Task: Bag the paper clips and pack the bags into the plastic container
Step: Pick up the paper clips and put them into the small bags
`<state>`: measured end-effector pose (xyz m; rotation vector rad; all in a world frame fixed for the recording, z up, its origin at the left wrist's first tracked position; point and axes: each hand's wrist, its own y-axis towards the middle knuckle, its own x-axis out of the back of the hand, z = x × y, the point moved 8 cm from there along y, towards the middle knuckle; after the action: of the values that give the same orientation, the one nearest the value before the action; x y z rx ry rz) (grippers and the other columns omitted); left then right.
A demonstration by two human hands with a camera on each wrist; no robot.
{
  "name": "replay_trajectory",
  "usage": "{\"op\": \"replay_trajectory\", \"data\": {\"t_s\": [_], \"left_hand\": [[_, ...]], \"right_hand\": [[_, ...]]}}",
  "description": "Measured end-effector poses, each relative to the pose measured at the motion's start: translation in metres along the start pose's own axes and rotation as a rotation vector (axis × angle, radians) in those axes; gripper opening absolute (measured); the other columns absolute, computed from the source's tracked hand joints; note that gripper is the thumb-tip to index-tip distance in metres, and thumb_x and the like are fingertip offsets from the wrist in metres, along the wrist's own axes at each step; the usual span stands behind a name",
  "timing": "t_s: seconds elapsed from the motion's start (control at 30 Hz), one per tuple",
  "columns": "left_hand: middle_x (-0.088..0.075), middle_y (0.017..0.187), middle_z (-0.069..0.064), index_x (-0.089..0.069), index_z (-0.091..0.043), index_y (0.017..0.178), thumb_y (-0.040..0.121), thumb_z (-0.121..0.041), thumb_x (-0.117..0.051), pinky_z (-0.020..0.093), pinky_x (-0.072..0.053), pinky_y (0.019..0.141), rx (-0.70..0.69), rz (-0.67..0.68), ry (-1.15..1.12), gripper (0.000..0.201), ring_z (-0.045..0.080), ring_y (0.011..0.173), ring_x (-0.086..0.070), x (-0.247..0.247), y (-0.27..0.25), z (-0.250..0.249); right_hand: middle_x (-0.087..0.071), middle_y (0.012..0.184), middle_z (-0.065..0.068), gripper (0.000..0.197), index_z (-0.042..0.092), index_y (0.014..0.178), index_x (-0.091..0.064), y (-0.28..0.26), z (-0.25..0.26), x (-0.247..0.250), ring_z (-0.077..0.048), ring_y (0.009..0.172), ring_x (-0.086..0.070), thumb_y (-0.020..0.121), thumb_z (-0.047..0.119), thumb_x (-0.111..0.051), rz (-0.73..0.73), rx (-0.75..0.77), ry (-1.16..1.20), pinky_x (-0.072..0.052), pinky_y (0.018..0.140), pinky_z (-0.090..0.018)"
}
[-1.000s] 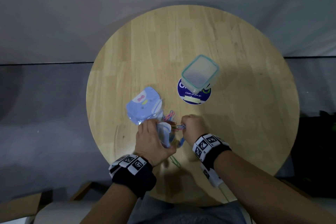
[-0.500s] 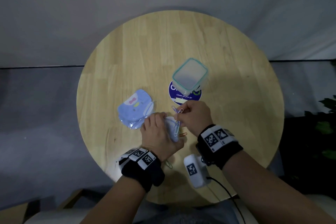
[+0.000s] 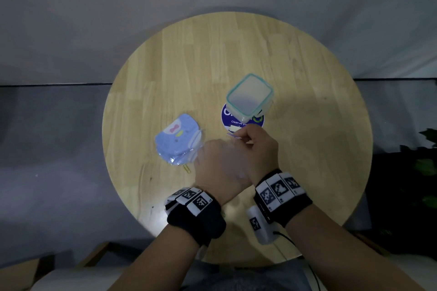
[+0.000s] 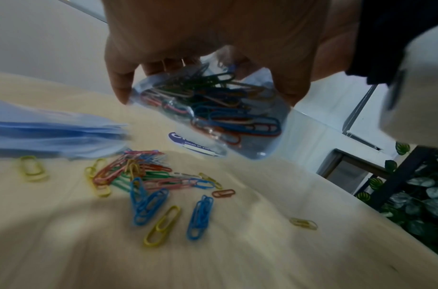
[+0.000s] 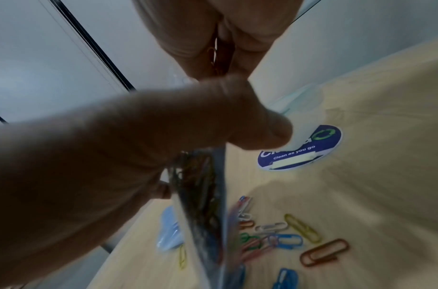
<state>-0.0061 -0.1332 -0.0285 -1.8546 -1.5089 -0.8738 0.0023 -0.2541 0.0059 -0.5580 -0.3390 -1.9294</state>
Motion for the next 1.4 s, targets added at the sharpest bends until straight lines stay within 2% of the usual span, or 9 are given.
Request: {"op": "replay_trajectory", "data": {"t_s": [0.13,0.33,0.53,0.7,0.77,0.87,1.0,1.17,1.4], "left_hand": [[-0.052,0.095,0.008,-0.052,-0.004,0.105,0.058,-0.054,-0.051,0.039,-0.043,0.070,-0.011,-0.038,-0.022,0.069,0.030,0.084,-0.049,0.007,0.005,0.001],[-0.052,0.094,0.013,-0.046,-0.004,0.106,0.059,-0.047,-0.053,0.040,-0.045,0.071,-0.094,-0.065,-0.060,0.064,0.031,0.082,-0.049,0.015,0.008,-0.006],[-0.049,0.096,0.010,-0.040,-0.010,0.108,0.053,-0.048,-0.067,0.034,-0.040,0.075,-0.145,-0.084,-0.105,0.072,0.024,0.087,-0.045,0.015,0.004,-0.001],[-0.035,0.095,-0.002,-0.043,-0.004,0.107,0.049,-0.047,-0.071,0.034,-0.042,0.078,-0.074,-0.062,-0.141,0.077,0.023,0.089,-0.043,0.019,0.003,0.016],[-0.035,0.098,-0.002,-0.043,-0.005,0.109,0.049,-0.049,-0.073,0.029,-0.040,0.081,-0.026,-0.055,-0.146,0.081,0.020,0.093,-0.043,0.022,0.001,0.029],[-0.036,0.100,-0.003,-0.045,-0.003,0.110,0.048,-0.056,-0.073,0.029,-0.041,0.083,0.045,-0.077,-0.132,0.087,0.017,0.096,-0.044,0.031,-0.004,0.050],[-0.037,0.096,-0.002,-0.049,-0.003,0.104,0.047,-0.062,-0.074,0.029,-0.040,0.080,0.097,-0.092,-0.047,0.086,0.023,0.093,-0.048,0.043,-0.011,0.070],[-0.037,0.096,0.000,-0.049,0.000,0.107,0.042,-0.060,-0.065,0.039,-0.045,0.079,0.153,-0.054,-0.003,0.089,0.030,0.094,-0.049,0.048,-0.018,0.084],[-0.034,0.093,-0.005,-0.042,-0.011,0.107,0.044,-0.058,-0.066,0.029,-0.037,0.076,0.110,-0.043,-0.043,0.082,0.014,0.087,-0.037,0.041,-0.016,0.080]], "right_hand": [[-0.068,0.070,-0.004,0.007,0.010,0.073,-0.066,-0.017,0.002,0.003,-0.012,0.067,-0.061,0.074,0.005,-0.071,0.063,-0.003,0.012,-0.050,0.065,-0.022],[-0.061,0.059,0.005,0.007,0.009,0.073,-0.069,-0.019,-0.008,-0.002,-0.011,0.061,-0.057,0.068,0.007,-0.073,0.239,-0.271,-0.032,-0.048,0.067,-0.026],[-0.075,0.090,-0.010,0.021,0.009,0.095,-0.073,-0.017,0.007,-0.009,-0.019,0.084,-0.069,0.075,0.008,-0.070,0.473,-0.296,0.009,-0.056,0.081,-0.038],[-0.066,0.068,0.004,0.009,0.014,0.081,-0.073,0.005,-0.002,0.014,0.001,0.054,-0.055,0.077,0.008,-0.066,0.197,-0.192,0.004,-0.047,0.062,-0.023],[-0.065,0.077,0.001,0.011,0.014,0.086,-0.070,0.014,-0.021,0.008,-0.004,0.064,-0.056,0.077,0.008,-0.066,0.204,-0.182,-0.137,-0.048,0.068,-0.023],[-0.059,0.115,-0.007,0.037,0.015,0.113,-0.059,0.005,-0.056,-0.037,-0.022,0.101,-0.057,0.079,0.005,-0.064,0.560,-0.166,-0.416,-0.047,0.093,-0.035],[-0.031,0.148,-0.007,0.068,0.018,0.139,-0.035,-0.017,-0.050,-0.090,-0.029,0.134,-0.031,0.080,0.022,-0.067,0.829,0.142,-0.610,-0.027,0.111,-0.037],[-0.039,0.136,-0.008,0.070,0.016,0.132,-0.040,-0.025,-0.034,-0.115,-0.030,0.123,-0.037,0.072,0.037,-0.069,0.871,0.325,-0.784,-0.039,0.101,-0.041],[-0.057,0.104,-0.019,0.026,0.001,0.098,-0.059,-0.030,-0.038,-0.103,-0.037,0.097,-0.055,0.072,-0.005,-0.060,0.774,0.319,-0.799,-0.046,0.074,-0.041]]}}
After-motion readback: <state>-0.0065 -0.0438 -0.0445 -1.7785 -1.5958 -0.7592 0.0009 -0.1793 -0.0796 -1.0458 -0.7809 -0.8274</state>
